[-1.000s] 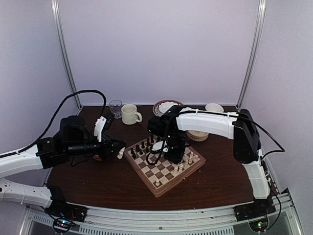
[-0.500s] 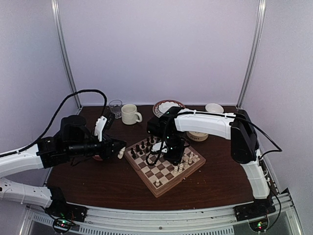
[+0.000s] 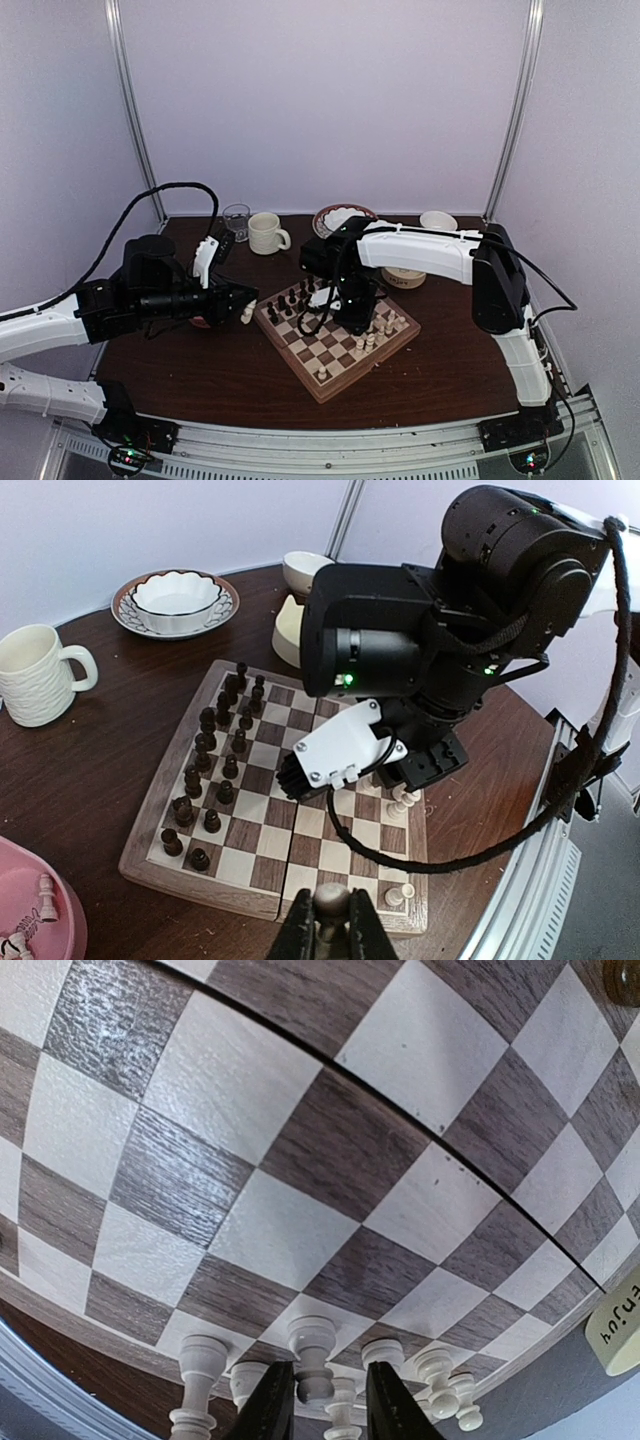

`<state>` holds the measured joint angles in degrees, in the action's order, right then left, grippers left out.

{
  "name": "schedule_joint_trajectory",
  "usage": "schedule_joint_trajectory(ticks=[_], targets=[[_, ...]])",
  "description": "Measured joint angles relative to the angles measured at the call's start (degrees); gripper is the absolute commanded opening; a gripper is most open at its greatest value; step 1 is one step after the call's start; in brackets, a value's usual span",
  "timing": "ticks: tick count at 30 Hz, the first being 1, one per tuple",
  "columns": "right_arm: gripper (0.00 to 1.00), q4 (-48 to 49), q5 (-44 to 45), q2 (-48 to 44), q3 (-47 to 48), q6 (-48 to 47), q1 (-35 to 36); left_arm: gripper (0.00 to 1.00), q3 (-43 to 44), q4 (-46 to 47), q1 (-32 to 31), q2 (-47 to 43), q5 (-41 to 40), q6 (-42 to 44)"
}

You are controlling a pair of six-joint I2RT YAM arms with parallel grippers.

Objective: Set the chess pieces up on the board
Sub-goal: Place the pawn at e2, then pick up the knight from the storage box.

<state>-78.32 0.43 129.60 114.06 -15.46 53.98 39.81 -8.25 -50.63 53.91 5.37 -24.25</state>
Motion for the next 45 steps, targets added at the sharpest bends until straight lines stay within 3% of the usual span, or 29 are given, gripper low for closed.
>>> schedule_joint_trajectory(ticks=[7,17,24,30,40,45], targets=[[0.31,4.6,0.0,-2.7,-1.6,0.0,0.0,0.00,0.0,0.0,0.0,0.0,0.0,0.0],[0.37,19.8,-4.1,-21.5,-11.4,2.0,0.0,0.00,0.0,0.1,0.0,0.1,0.0,0.0],[0.51,40.1,-12.7,-32.0,-29.9,7.1,2.0,0.00,-0.2,2.5,0.0,0.1,1.0,-0.2],[0.57,65.7,-19.2,-35.7,-45.0,13.2,6.9,0.00,-1.5,5.3,0.0,-0.3,1.9,-1.4],[0.67,95.2,-20.8,-35.6,-51.2,23.3,11.3,0.00,-4.8,12.3,0.0,-2.9,6.0,-5.6],[0.66,103.6,-21.2,-33.5,-52.4,27.4,11.7,0.00,-6.3,15.0,0.0,-5.5,7.8,-7.4]])
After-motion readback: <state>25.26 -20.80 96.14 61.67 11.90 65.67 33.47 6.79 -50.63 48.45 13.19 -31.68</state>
